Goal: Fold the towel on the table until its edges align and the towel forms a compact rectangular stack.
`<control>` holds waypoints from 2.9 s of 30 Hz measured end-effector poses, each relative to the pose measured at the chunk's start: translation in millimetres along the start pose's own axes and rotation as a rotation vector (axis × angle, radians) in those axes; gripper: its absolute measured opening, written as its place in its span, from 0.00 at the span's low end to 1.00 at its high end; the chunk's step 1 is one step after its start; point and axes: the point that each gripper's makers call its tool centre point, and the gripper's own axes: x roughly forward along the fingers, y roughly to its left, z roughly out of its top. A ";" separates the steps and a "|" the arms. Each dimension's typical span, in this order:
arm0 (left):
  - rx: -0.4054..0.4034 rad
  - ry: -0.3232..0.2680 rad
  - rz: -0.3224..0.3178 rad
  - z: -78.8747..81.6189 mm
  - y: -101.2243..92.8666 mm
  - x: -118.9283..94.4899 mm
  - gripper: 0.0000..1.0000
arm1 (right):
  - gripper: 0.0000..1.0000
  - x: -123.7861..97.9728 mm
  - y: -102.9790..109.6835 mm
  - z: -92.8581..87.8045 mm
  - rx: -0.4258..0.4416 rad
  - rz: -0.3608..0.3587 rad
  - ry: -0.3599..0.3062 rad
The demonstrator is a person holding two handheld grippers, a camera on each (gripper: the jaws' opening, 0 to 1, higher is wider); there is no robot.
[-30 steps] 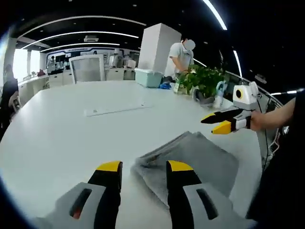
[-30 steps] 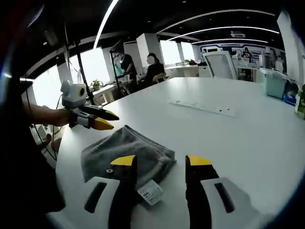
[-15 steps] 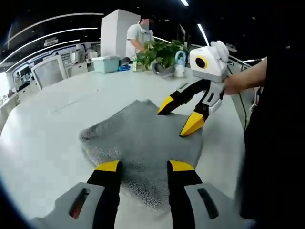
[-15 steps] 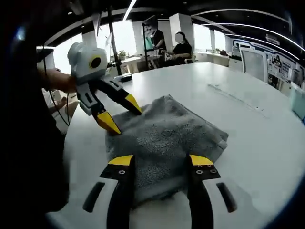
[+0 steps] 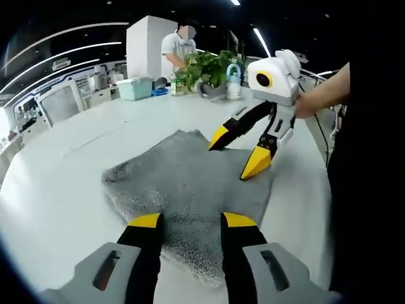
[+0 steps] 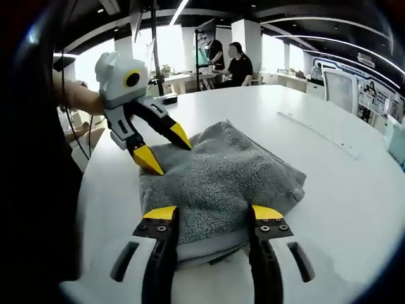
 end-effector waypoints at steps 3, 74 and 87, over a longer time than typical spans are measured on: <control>0.001 -0.005 0.000 3.8 5.1 4.0 0.38 | 0.42 1.6 -7.3 2.4 -0.004 0.001 0.003; -0.180 -0.477 0.401 77.4 1.6 -176.3 0.99 | 0.99 -177.3 -4.8 67.6 0.118 -0.358 -0.470; -0.183 -0.494 0.416 79.2 -2.9 -178.5 0.99 | 0.99 -187.1 -2.1 64.3 0.130 -0.362 -0.475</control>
